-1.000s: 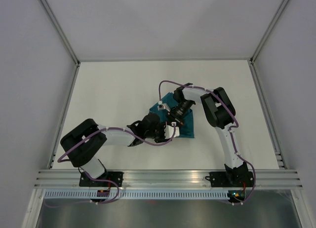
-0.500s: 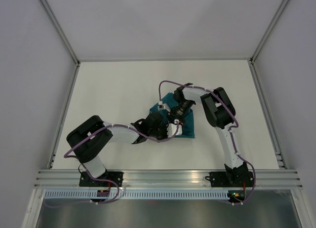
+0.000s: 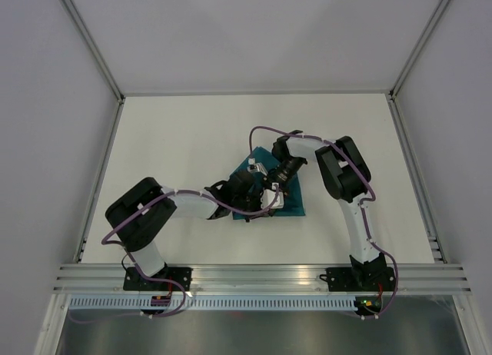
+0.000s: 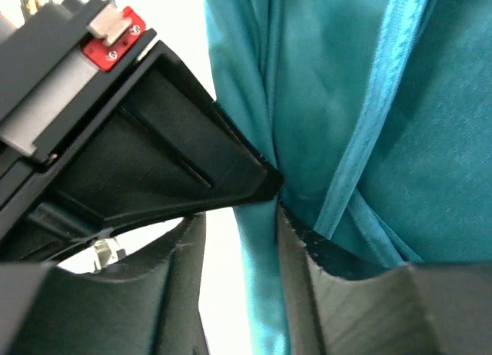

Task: Fold the napkin, place the utensils inside, and roll it up
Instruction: Roll the napkin at the center of the board.

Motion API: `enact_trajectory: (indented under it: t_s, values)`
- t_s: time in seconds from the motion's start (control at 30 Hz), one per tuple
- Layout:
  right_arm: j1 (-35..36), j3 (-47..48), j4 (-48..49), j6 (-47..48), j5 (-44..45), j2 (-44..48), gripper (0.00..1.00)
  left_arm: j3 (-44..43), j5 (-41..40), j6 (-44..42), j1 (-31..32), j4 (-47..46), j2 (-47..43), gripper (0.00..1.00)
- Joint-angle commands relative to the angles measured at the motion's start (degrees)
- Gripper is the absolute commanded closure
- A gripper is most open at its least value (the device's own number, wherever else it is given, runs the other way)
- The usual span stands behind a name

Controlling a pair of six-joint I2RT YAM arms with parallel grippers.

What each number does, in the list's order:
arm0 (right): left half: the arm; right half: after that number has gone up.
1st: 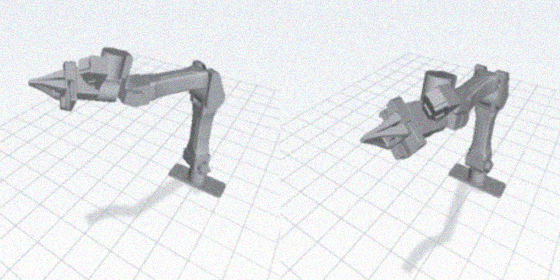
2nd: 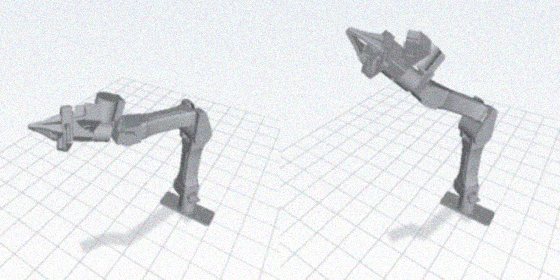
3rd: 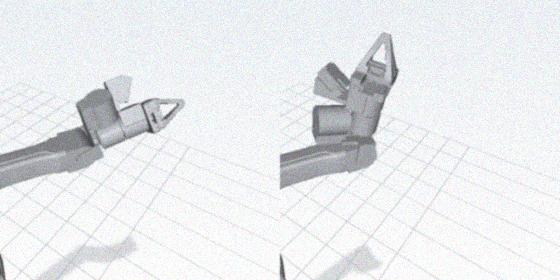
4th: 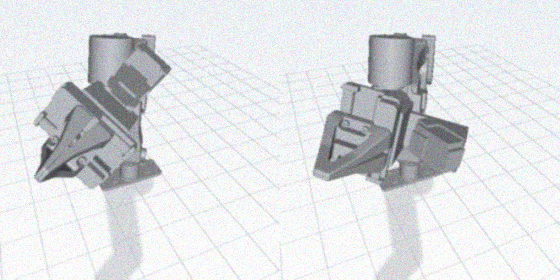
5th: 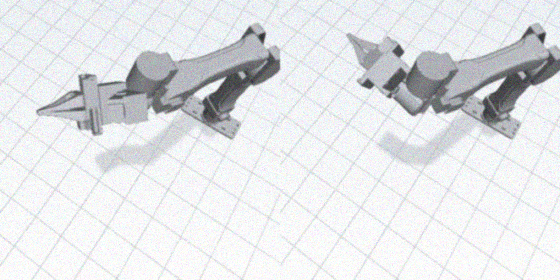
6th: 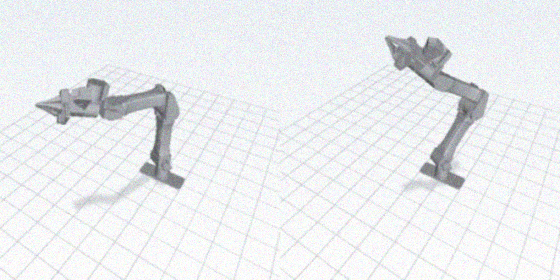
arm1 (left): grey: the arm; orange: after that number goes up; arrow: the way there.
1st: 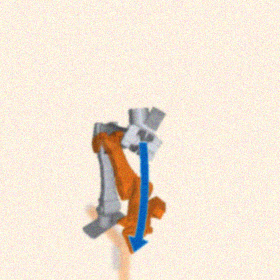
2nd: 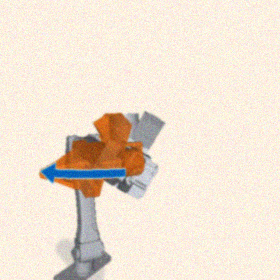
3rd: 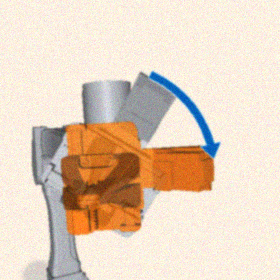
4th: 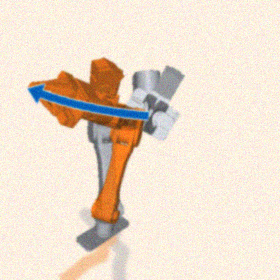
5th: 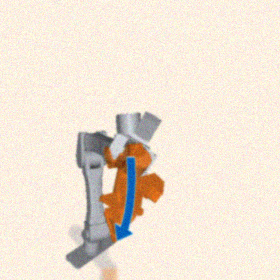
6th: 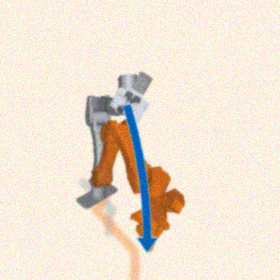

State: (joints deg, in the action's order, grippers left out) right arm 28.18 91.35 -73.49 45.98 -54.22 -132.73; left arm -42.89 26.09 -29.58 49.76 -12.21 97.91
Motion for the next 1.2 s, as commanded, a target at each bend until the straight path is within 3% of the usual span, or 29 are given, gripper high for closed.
enact_trajectory:
  t_s: [0.0, 0.27, 0.63, 0.83, 0.97, 1.17]
  values:
    - [-0.94, -1.35, 9.33, 2.46, 6.5, 2.03, 0.5, -1.57, 7.57, 3.39, -1.24, 4.56, 1.06, 0.98]
    - [-5.68, -4.77, 14.6, -1.5, 2.45, 8.97, 0.45, -3.33, 15.65, 6.72, -5.1, 6.76, 2.11, 0.98]
    - [-9.02, -19.62, 39.99, -14.5, 5.79, 27.68, 0.43, -10.44, 27.6, 10.86, -9.5, 14.22, 7.73, 0.98]
    - [-8.94, -28.5, 50.37, -15.04, 11.58, 39.29, 0.41, -13.96, 32.09, 11.74, -11.43, 18.35, 11.86, 0.98]
    - [-6.57, -32.63, 52.39, -11.71, 16.5, 44.21, 0.41, -16.43, 34.29, 11.39, -11.7, 22.04, 14.67, 0.98]
    - [2.92, -42.21, 58.45, -7.92, 26.08, 50.18, 0.41, -19.59, 36.93, 11.83, -12.67, 26.0, 18.1, 0.98]
